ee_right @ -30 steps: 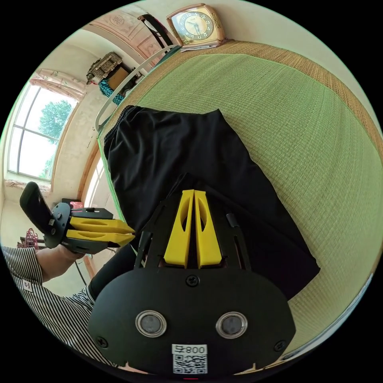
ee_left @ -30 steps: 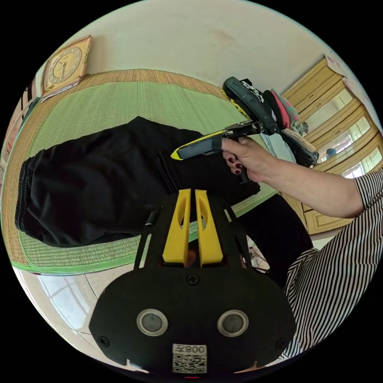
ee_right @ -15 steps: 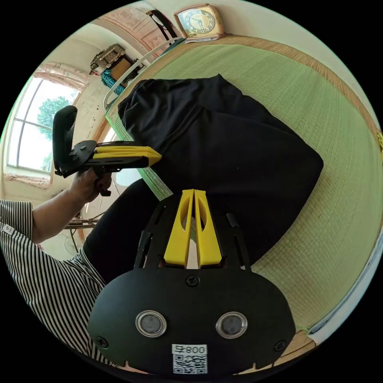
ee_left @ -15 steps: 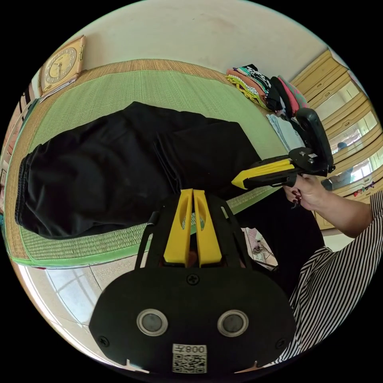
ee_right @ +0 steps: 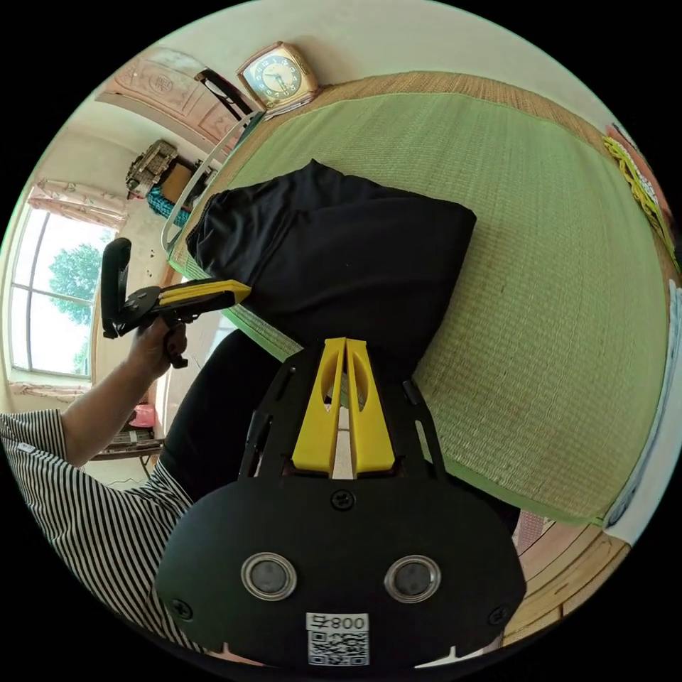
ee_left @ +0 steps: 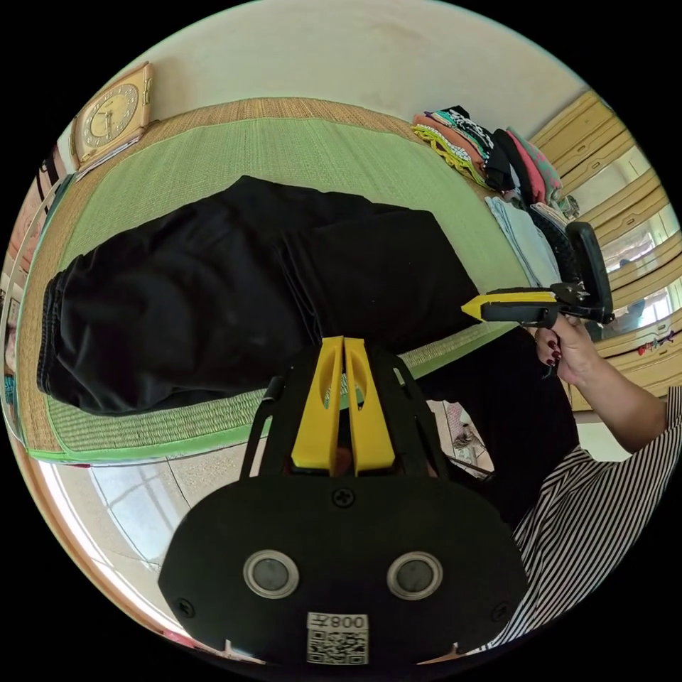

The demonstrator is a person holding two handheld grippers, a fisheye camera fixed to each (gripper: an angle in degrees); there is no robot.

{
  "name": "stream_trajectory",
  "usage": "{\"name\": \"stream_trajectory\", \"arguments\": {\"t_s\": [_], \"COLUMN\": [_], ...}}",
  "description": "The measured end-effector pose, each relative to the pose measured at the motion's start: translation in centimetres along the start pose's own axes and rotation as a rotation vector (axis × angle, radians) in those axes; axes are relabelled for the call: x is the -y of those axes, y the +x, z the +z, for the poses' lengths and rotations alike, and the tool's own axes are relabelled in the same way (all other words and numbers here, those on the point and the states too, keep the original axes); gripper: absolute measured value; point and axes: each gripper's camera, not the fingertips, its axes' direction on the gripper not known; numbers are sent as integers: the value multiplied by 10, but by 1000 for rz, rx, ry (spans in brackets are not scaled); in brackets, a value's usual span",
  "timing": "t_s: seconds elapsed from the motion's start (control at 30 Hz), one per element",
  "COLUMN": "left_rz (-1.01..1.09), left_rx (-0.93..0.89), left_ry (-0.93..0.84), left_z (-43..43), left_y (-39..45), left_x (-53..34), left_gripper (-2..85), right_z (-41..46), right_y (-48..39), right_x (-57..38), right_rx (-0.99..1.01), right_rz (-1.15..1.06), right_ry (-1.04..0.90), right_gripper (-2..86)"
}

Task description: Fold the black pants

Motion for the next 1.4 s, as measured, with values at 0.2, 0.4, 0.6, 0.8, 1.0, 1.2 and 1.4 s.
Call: {"name": "stream_trajectory", "arguments": {"t_s": [0.2, 0.4, 0.6, 0.8, 1.0, 1.2, 1.4], "left_rz": [-29, 56, 274, 469, 535, 479, 425], "left_rx": [37, -23, -57, 49, 157, 166, 97], "left_ry": [-17, 43, -12, -54, -86, -90, -38], "left_z": [1, -6, 19, 45, 68, 73, 59], "left_y": [35, 98, 188, 269, 313, 322, 317], "left_x": [8, 13, 33, 53, 67, 70, 67], "left_gripper": [3, 13, 58, 78, 79, 44, 31], "right_z": [-13, -51, -55, -55, -64, -71, -92], "right_y": [8, 22, 55, 72, 80, 72, 73], "right_x": [-12, -34, -44, -51, -59, -61, -58], "right_rx": [76, 148, 250, 387, 502, 499, 480], "right_rz": [55, 106, 216, 284, 292, 249, 235], "right_ry": [37, 149, 116, 126, 139, 110, 164], "right_gripper": [4, 18, 74, 63, 39, 28, 26]}}
